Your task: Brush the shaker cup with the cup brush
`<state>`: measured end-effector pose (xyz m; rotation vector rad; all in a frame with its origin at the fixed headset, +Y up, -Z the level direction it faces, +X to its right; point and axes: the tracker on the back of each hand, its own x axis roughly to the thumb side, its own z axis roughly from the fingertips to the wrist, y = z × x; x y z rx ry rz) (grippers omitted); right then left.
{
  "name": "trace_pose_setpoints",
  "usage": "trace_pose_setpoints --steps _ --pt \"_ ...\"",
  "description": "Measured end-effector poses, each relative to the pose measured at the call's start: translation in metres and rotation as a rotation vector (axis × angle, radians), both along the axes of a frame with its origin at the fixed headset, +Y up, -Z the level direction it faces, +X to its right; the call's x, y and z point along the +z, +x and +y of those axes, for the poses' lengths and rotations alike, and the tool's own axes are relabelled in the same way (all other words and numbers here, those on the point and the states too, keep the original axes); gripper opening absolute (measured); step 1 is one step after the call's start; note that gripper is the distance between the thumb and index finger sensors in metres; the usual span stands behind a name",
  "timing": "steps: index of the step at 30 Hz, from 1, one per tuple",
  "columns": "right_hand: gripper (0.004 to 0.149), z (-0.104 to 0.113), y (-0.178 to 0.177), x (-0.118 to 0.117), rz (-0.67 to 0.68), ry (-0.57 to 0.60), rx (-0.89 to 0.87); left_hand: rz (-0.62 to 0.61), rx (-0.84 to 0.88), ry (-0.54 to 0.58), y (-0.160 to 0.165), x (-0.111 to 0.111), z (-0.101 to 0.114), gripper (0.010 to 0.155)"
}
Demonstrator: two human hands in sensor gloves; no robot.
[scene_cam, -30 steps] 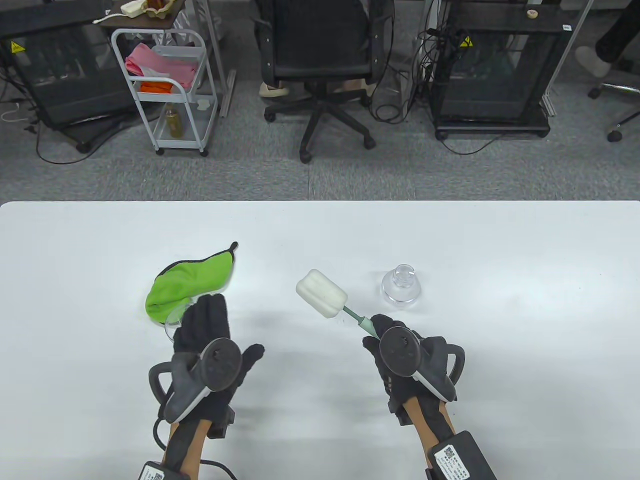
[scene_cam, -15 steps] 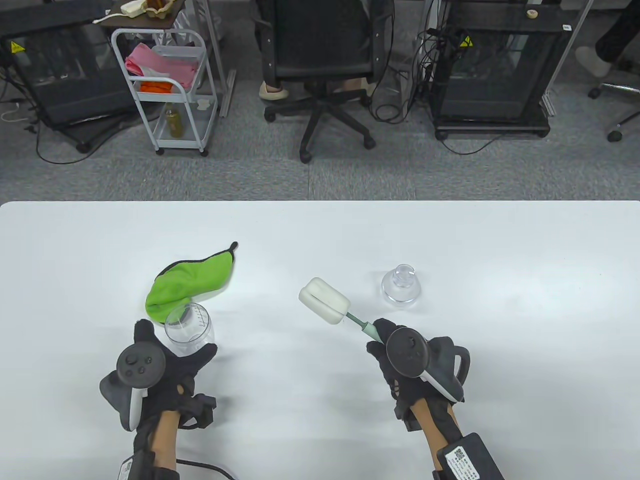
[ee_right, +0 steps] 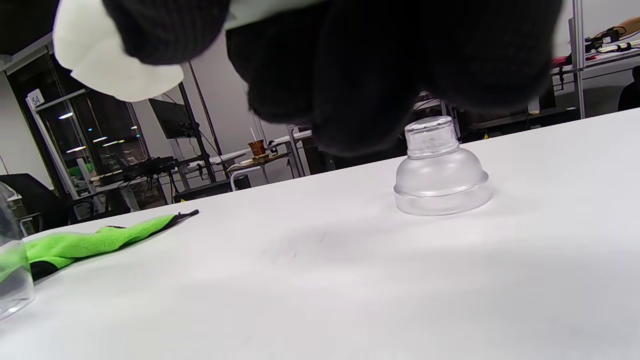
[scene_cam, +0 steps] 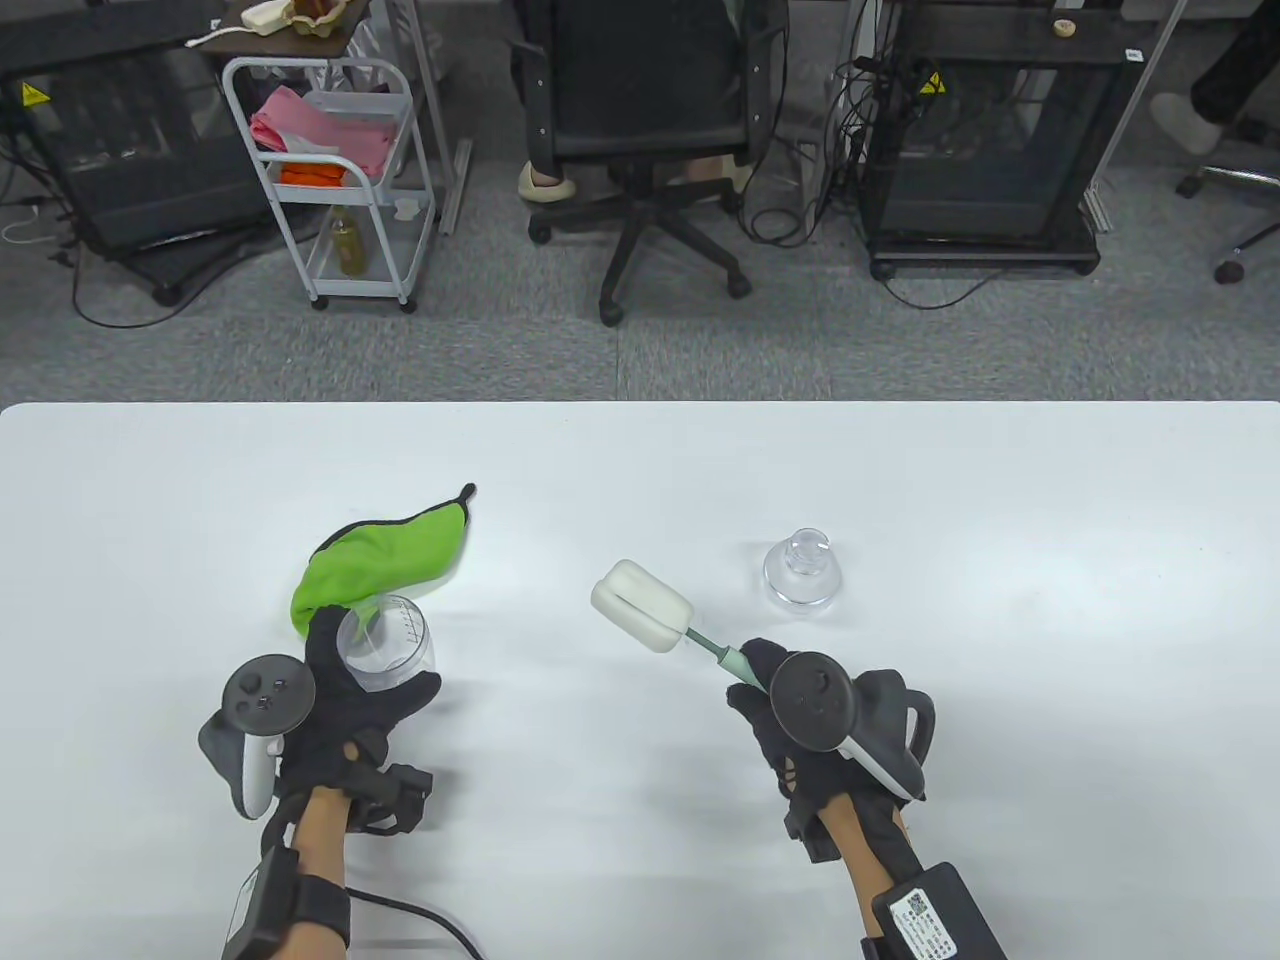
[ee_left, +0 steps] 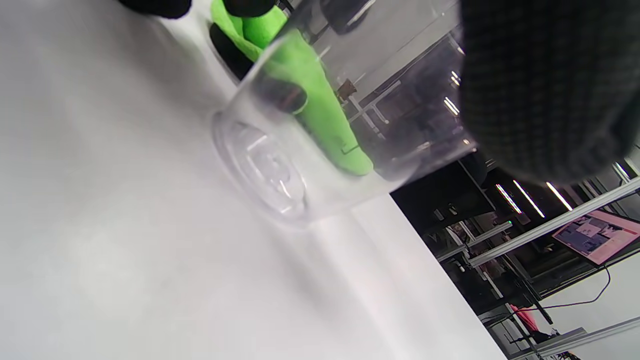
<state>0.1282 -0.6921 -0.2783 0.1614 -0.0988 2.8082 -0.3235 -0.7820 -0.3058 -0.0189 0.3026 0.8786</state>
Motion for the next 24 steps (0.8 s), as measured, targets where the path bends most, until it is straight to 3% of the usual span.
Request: trace_pose_setpoints --steps 10,17,24 --pt "0.056 -0.002 0.002 -0.001 -0.006 -0.014 0.01 -0.062 -0.061 0.117 0.014 -0.01 0.008 0.115" --pt "0.06 0.004 0.005 -0.001 0.029 -0.013 -0.075 -0.229 -0.206 0.216 0.05 -0.011 0.048 0.115" --pt "0.054 0.015 -0.009 0.006 0.13 0.044 -0.019 -0.444 -0.499 0.266 0.12 0.005 0.085 0.114"
